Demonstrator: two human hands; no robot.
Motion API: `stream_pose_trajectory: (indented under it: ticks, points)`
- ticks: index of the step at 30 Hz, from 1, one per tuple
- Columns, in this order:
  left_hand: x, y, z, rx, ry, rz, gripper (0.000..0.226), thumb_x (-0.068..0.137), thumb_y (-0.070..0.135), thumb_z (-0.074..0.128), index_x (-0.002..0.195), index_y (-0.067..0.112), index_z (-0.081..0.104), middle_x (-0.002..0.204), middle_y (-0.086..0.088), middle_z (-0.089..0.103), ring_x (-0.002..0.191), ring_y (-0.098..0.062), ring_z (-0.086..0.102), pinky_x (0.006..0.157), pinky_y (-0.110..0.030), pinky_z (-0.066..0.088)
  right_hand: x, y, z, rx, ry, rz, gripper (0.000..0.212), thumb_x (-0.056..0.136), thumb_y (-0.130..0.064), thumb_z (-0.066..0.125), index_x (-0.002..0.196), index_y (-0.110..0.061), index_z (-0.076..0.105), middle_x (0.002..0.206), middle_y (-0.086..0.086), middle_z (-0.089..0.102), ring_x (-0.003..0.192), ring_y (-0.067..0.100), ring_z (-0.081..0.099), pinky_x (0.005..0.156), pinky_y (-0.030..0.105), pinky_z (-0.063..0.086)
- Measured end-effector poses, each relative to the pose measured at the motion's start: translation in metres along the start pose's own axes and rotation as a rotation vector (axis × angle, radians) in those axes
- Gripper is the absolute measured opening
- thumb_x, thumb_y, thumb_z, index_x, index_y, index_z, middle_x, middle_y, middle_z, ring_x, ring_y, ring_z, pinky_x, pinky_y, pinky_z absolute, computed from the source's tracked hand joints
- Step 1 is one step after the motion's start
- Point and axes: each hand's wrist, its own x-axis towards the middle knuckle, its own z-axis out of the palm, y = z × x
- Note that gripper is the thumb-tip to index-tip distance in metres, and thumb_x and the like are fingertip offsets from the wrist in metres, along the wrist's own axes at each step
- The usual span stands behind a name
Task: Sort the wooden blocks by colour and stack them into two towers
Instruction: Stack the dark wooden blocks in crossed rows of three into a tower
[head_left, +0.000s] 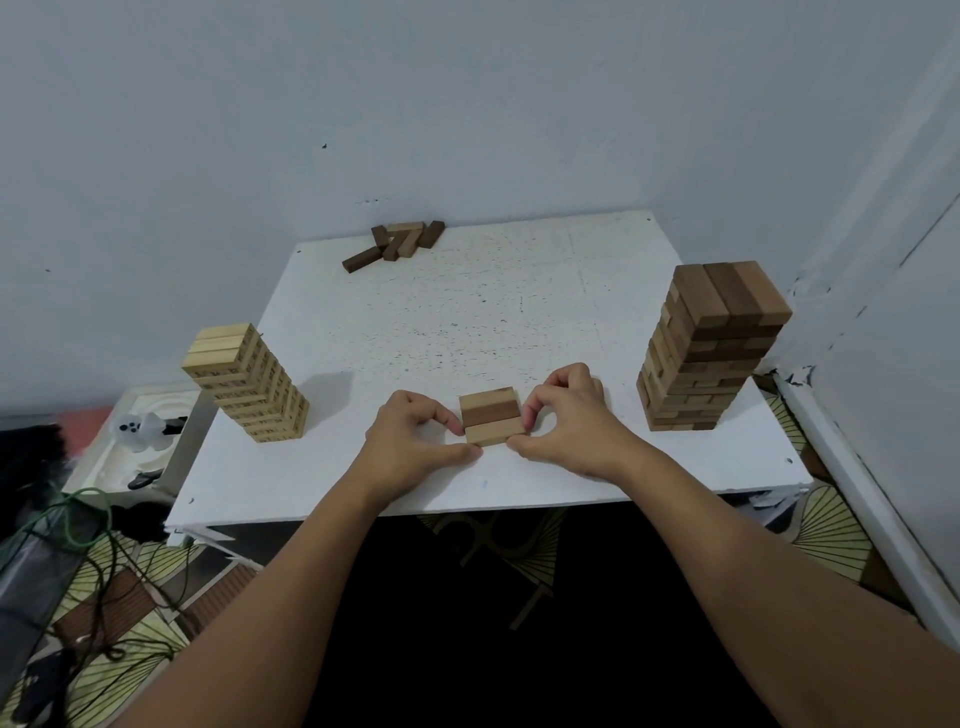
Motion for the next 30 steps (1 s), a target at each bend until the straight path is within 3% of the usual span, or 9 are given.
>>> stream_pose_trajectory:
  ticks: [6,8,11,14,16,18,23,27,30]
  points:
    - [-0.001,0.0,0.0,-0.007,-0.003,-0.009,0.033,0.061,0.046,0.096,0.085,0.039,0.076,0.116,0.014,0.052,0.122,-0.007,0.048,0.108,-0.036,0.039,0.0,0.0,0.001,0.003,0.01,0.003,0.025,0.075,-0.043,0.083,0.085,-0.033,0.064,0.12,-0.011,0.032,0.12,0.013,0.029,0.103,0.025,0.026]
    - [-0.001,0.001,0.0,-0.001,0.005,-0.006,0.036,0.059,0.047,0.096,0.085,0.038,0.072,0.114,0.013,0.053,0.119,-0.008,0.05,0.101,-0.033,0.04,0.001,0.0,0.001,-0.003,0.008,0.008,0.033,0.076,-0.044,0.083,0.094,-0.035,0.058,0.121,-0.011,0.031,0.12,0.013,0.028,0.1,0.026,0.027]
    - [0.001,0.002,0.0,-0.029,0.022,0.016,0.061,0.05,0.052,0.094,0.092,0.034,0.054,0.104,0.012,0.052,0.101,-0.012,0.051,0.083,-0.033,0.041,0.002,-0.002,-0.002,-0.038,-0.02,0.016,0.051,0.076,-0.047,0.081,0.112,-0.042,0.045,0.124,-0.01,0.028,0.121,0.015,0.027,0.101,0.03,0.03]
    - [0.003,0.0,0.0,-0.033,-0.008,0.008,0.082,0.047,0.057,0.091,0.114,0.041,0.047,0.109,0.012,0.052,0.109,-0.014,0.051,0.099,-0.04,0.045,0.005,-0.005,-0.008,-0.066,-0.068,0.027,0.073,0.075,-0.049,0.079,0.135,-0.048,0.038,0.129,-0.008,0.025,0.124,0.017,0.024,0.106,0.033,0.03]
    - [0.004,-0.001,-0.002,0.013,-0.042,0.002,0.099,0.052,0.057,0.092,0.136,0.052,0.04,0.117,0.013,0.052,0.119,-0.014,0.049,0.11,-0.046,0.041,0.009,-0.009,-0.012,-0.093,-0.112,0.036,0.084,0.075,-0.048,0.08,0.145,-0.051,0.032,0.131,-0.006,0.025,0.125,0.018,0.024,0.107,0.035,0.031]
    - [0.005,-0.001,-0.003,0.055,-0.07,0.0,0.107,0.055,0.058,0.09,0.146,0.056,0.034,0.119,0.015,0.049,0.122,-0.015,0.047,0.114,-0.048,0.038,0.014,-0.013,-0.016,-0.129,-0.155,0.044,0.091,0.076,-0.047,0.08,0.15,-0.052,0.028,0.131,-0.005,0.025,0.124,0.018,0.023,0.103,0.034,0.03]
    - [0.012,0.002,-0.005,0.136,-0.12,-0.023,0.095,0.049,0.07,0.082,0.138,0.06,0.048,0.118,0.015,0.046,0.121,-0.013,0.047,0.113,-0.048,0.04,0.022,-0.019,-0.022,-0.21,-0.233,0.058,0.079,0.076,-0.048,0.08,0.144,-0.054,0.04,0.131,-0.003,0.027,0.124,0.02,0.023,0.106,0.037,0.032]
    - [0.017,0.005,-0.007,0.143,-0.153,-0.019,0.073,0.05,0.067,0.085,0.119,0.063,0.06,0.116,0.012,0.046,0.119,-0.012,0.046,0.11,-0.047,0.042,0.024,-0.017,-0.021,-0.23,-0.226,0.05,0.072,0.073,-0.051,0.08,0.136,-0.058,0.045,0.128,-0.004,0.029,0.122,0.02,0.025,0.102,0.037,0.032]
    - [0.018,0.007,-0.008,0.149,-0.139,0.006,0.071,0.05,0.065,0.087,0.116,0.06,0.062,0.115,0.01,0.048,0.116,-0.01,0.049,0.108,-0.048,0.042,0.024,-0.017,-0.021,-0.259,-0.202,0.02,0.071,0.072,-0.053,0.079,0.135,-0.057,0.047,0.126,-0.004,0.03,0.12,0.02,0.027,0.099,0.035,0.031]
